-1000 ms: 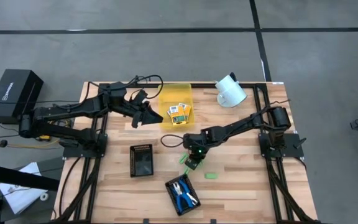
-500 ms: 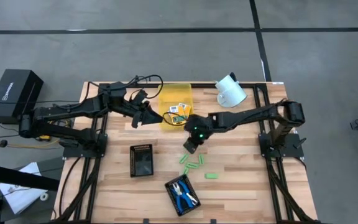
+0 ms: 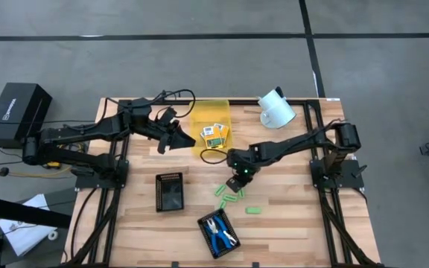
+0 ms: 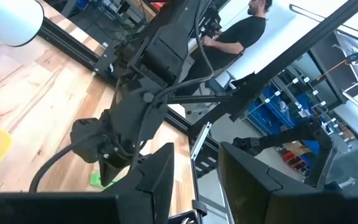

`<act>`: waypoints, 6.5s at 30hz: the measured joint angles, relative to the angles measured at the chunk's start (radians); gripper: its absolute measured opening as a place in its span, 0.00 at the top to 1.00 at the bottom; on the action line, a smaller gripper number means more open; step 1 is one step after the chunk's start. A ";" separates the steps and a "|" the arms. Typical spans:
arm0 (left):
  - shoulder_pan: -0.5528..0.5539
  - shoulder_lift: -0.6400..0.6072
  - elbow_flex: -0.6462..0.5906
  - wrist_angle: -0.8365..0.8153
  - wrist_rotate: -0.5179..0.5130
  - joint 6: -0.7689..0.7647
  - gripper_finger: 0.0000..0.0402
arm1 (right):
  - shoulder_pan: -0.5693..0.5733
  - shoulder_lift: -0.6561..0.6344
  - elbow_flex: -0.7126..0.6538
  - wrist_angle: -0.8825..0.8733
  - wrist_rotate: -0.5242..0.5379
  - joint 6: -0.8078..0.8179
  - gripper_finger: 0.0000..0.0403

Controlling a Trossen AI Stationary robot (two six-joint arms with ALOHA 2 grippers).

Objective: Pick & Place School Supplies
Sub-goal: Put the green eraser into the left black bin

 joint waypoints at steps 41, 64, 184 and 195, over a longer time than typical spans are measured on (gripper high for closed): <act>0.000 -0.001 0.000 -0.004 0.004 0.005 0.70 | 0.002 -0.010 -0.054 -0.041 0.006 0.038 1.00; 0.000 0.000 0.000 -0.080 0.004 0.028 0.70 | 0.006 -0.009 -0.151 0.073 -0.023 0.113 1.00; 0.062 0.011 0.000 -0.084 0.001 0.136 0.70 | 0.325 -0.142 0.102 -0.410 0.173 -0.367 0.85; 0.062 0.011 0.000 -0.089 0.004 0.128 0.70 | 0.346 0.066 0.099 -0.217 0.017 -0.283 0.63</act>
